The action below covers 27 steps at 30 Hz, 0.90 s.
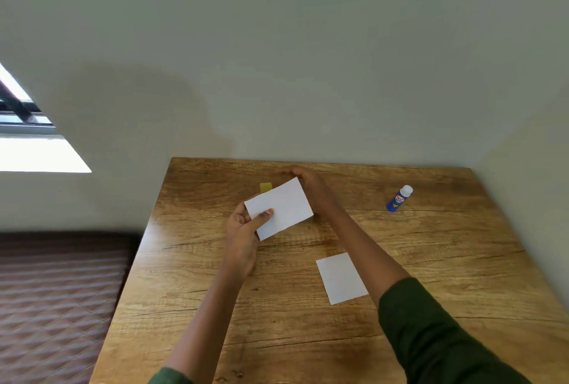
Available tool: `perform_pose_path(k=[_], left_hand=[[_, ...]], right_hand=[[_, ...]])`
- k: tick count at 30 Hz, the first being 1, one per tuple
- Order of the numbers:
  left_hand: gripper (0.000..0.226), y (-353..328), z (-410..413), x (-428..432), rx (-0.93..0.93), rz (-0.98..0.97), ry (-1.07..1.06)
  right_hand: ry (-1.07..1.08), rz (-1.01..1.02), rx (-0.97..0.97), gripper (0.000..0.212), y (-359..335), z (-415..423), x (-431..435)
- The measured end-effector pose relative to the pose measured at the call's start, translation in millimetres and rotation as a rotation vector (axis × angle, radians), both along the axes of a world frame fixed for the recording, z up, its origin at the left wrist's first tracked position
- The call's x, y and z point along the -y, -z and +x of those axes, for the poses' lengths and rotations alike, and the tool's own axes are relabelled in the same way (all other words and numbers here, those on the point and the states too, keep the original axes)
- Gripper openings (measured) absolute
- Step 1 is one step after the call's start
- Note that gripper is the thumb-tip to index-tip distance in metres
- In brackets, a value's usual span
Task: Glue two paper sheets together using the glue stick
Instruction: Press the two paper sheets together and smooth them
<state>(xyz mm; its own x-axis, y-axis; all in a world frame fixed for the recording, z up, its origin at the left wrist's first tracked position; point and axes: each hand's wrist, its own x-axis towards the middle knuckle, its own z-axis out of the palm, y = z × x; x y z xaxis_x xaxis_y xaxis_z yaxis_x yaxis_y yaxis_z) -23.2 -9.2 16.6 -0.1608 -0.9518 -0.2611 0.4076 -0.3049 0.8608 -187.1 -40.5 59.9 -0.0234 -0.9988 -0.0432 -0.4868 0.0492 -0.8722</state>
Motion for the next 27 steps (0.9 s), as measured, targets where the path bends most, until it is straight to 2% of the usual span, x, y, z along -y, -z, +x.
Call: perform_pose_path(k=[2, 5, 8, 10, 12, 14, 17, 19, 22, 27], left_hand=[[0.033, -0.5, -0.3, -0.2, -0.003, 0.017, -0.015], [0.03, -1.2, -1.6, -1.2, 0.001, 0.035, -0.02], [0.03, -1.3, -2.3, -1.0, -0.006, 0.055, -0.028], [0.03, -1.1, -2.6, -0.9, -0.01, 0.067, -0.029], [0.03, -0.5, -2.4, -0.9, 0.001, 0.065, -0.027], [0.03, -0.3, -2.7, -0.6, 0.033, 0.051, -0.018], [0.033, -0.4, -5.7, -0.6, 0.105, 0.028, 0.006], [0.035, -1.1, -9.8, -1.1, 0.17, 0.014, 0.009], [0.03, -1.5, -16.3, -1.8, 0.248, -0.014, 0.006], [0.03, -4.6, -27.0, -2.5, 0.316, -0.03, 0.036]], right_hand=[[-0.024, 0.044, -0.015, 0.024, -9.1, 9.2, 3.2], [-0.052, 0.145, -0.019, 0.043, -15.1, 18.4, 2.5], [-0.106, 0.185, -0.072, 0.043, -20.4, 24.5, -9.6], [-0.108, 0.168, -0.106, 0.041, -33.6, 27.0, -22.4], [-0.124, 0.071, -0.181, 0.031, -12.9, 12.4, -18.2], [-0.058, -0.064, -0.23, 0.008, -5.0, 4.2, -19.5], [0.035, -0.122, -0.224, 0.026, 14.7, -20.9, -32.4], [0.165, -0.121, -0.251, 0.03, 17.0, -40.1, -53.0], [0.309, -0.093, -0.204, 0.031, 22.7, -75.3, -90.8], [0.643, -0.048, -0.24, 0.023, 29.6, -120.0, -132.1]])
